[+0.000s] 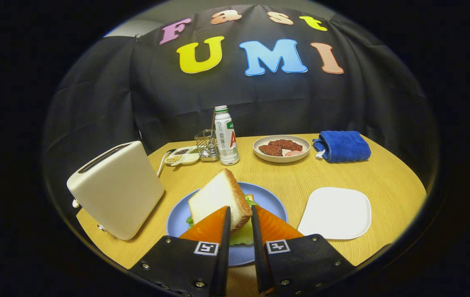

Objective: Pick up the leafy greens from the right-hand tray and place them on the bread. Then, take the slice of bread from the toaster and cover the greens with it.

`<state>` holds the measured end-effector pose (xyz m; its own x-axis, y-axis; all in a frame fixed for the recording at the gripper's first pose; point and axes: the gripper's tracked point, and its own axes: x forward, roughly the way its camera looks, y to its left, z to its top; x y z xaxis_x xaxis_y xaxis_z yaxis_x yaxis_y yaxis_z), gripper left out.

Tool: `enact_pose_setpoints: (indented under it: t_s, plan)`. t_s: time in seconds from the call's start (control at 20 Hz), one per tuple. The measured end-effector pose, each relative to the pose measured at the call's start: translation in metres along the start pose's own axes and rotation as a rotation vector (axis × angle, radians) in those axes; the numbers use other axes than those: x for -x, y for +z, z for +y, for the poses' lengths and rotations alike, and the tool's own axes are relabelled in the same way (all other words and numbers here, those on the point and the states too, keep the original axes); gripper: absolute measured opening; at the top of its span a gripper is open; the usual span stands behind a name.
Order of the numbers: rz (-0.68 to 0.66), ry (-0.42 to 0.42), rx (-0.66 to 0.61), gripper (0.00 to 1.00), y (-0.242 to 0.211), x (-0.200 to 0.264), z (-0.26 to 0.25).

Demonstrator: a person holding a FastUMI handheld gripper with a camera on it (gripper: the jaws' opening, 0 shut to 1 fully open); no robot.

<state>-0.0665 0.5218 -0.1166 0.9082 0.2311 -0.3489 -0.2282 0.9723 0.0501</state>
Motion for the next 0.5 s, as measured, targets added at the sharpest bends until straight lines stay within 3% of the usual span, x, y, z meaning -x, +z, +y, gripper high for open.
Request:
enact_pose_setpoints:
  t_s: [0.4,0.5]
  plan:
    - [0.012,-0.011,0.008,0.31,-0.005,-0.002,-0.008]
    - [-0.008,-0.027,0.007,0.37,-0.001,-0.002,-0.014]
